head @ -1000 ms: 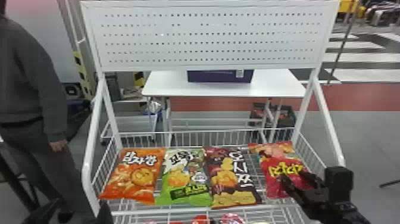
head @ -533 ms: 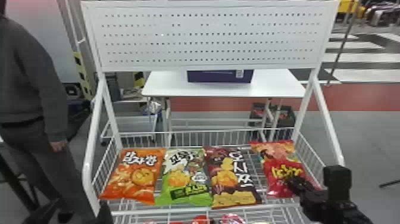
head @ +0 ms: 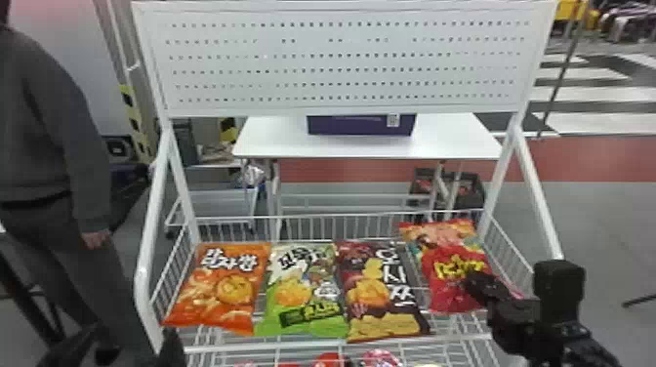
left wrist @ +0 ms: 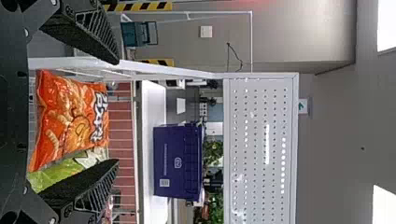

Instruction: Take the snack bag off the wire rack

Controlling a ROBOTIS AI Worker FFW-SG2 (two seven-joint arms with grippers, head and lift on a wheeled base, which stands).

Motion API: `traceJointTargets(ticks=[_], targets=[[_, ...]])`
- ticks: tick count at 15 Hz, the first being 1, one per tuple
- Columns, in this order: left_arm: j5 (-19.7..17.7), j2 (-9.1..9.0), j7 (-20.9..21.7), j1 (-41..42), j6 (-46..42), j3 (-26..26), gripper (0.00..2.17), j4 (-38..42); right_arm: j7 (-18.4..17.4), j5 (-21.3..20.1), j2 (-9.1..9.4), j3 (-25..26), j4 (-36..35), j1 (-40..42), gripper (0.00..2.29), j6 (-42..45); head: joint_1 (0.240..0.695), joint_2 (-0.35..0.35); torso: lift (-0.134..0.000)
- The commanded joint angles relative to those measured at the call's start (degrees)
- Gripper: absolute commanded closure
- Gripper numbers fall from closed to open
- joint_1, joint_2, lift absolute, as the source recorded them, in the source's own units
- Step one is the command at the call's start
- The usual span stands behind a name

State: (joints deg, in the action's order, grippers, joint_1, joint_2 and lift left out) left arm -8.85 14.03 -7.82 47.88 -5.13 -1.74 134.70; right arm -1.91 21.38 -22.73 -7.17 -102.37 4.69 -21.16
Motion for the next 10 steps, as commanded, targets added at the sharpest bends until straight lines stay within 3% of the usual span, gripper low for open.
traceJointTargets(ticks=[1, 5, 10], targets=[[-0.2, 0.21, 0.0, -0.3, 0.0, 0.0, 0.14, -0.1, -0.7, 0.2, -0.2, 1.0, -5.8, 2.2, 2.08, -1.7, 0.499, 0.0, 0.0], [-0.7, 0.47, 0.0, -1.1, 0.2, 0.0, 0.14, -0.6, -1.7, 1.8, -0.91, 5.2, -19.5, 10.0, 2.08, -6.9, 0.499, 0.0, 0.0], [-1.7, 1.26, 0.0, -1.8, 0.4, 0.0, 0.14, -0.5, -2.0, 3.2, -1.87, 10.7, -28.7, 24.4, 2.07, 0.5, 0.499, 0.0, 0.0]])
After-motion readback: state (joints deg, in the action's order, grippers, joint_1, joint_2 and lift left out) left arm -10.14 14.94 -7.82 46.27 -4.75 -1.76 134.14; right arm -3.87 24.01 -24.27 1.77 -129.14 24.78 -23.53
